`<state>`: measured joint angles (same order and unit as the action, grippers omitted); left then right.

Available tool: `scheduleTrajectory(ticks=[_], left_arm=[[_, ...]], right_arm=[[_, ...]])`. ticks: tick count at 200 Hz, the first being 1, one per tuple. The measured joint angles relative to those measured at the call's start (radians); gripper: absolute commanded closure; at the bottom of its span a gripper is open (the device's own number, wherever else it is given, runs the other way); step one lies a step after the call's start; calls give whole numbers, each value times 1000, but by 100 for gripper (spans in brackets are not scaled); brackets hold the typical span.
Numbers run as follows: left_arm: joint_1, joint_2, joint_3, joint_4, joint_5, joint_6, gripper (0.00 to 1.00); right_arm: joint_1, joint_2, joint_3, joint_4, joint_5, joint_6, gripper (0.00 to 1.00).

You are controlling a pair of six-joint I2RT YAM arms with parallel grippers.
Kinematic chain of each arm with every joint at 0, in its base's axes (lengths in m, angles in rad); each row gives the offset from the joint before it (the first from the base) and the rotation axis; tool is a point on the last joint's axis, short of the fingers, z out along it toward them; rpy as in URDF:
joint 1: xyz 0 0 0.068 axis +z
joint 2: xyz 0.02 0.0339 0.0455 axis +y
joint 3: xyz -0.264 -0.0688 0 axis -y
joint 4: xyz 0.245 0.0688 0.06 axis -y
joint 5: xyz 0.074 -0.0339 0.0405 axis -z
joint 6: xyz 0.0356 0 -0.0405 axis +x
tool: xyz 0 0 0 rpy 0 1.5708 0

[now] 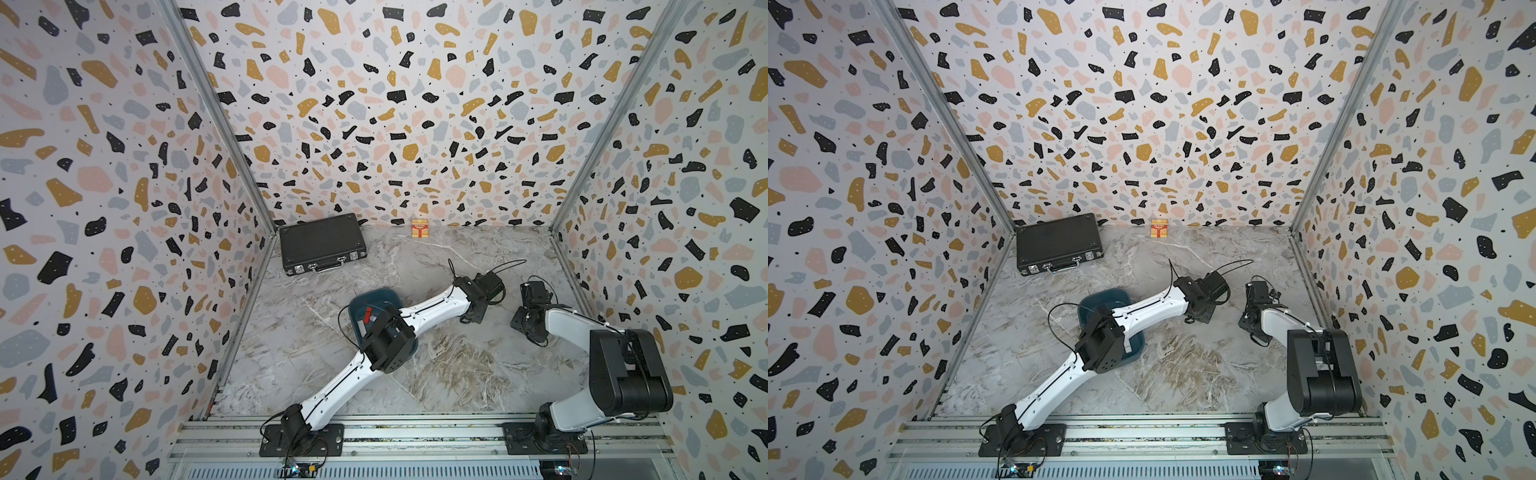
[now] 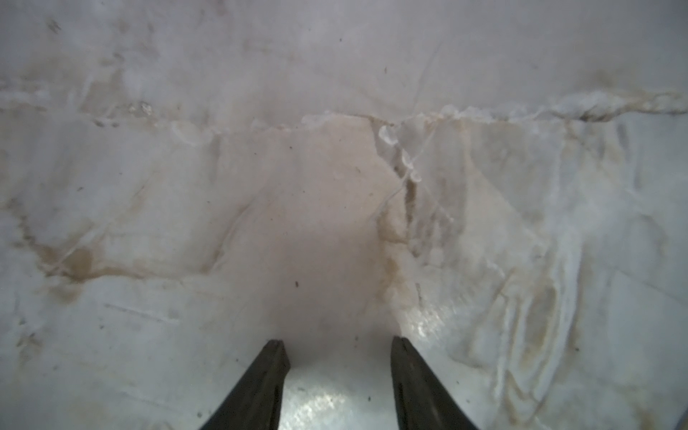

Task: Put the usb flash drive into the storage box
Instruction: Pick up the USB flash from the center of the board, then place the USB flash in the storage box.

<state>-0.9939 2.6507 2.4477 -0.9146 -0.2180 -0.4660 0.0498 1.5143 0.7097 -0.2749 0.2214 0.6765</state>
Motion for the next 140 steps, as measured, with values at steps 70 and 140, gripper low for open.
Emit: scheduleTrajectory(ticks=[70, 140], left_arm=[[0, -53, -70, -13, 16, 28, 81], [9, -491, -446, 39, 26, 10, 83]], right_arm=[[0, 0, 1, 1, -1, -1, 50], [0, 0, 1, 2, -1, -2, 50]])
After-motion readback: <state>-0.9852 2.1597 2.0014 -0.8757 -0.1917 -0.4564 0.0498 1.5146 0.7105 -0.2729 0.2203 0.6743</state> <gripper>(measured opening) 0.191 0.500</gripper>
